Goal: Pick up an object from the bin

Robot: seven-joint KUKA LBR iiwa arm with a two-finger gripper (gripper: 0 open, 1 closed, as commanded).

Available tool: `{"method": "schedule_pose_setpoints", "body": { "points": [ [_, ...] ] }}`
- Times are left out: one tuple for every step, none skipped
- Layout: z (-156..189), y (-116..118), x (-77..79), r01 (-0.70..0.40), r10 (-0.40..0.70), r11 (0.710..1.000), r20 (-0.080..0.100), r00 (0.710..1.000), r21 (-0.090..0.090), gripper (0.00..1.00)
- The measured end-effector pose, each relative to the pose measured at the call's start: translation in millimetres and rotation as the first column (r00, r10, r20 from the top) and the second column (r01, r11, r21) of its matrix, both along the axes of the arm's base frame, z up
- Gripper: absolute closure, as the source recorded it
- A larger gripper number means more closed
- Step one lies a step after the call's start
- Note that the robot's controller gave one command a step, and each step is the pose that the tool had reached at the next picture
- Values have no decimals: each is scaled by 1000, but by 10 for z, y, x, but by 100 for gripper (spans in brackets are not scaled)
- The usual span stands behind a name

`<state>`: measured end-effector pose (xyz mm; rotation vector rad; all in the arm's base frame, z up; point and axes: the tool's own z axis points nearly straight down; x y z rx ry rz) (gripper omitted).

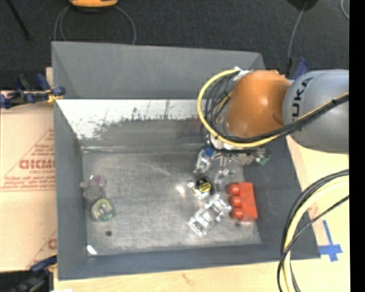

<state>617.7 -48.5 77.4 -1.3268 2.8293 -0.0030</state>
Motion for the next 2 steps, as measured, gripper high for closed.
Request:
{"method": "schedule_pose_setpoints", "body": {
  "points": [
    [1003, 894, 309, -373, 373, 928, -7, 928, -5, 100],
    [1486, 836, 353, -340, 340, 940, -6, 940, -7, 100]
  ]
}}
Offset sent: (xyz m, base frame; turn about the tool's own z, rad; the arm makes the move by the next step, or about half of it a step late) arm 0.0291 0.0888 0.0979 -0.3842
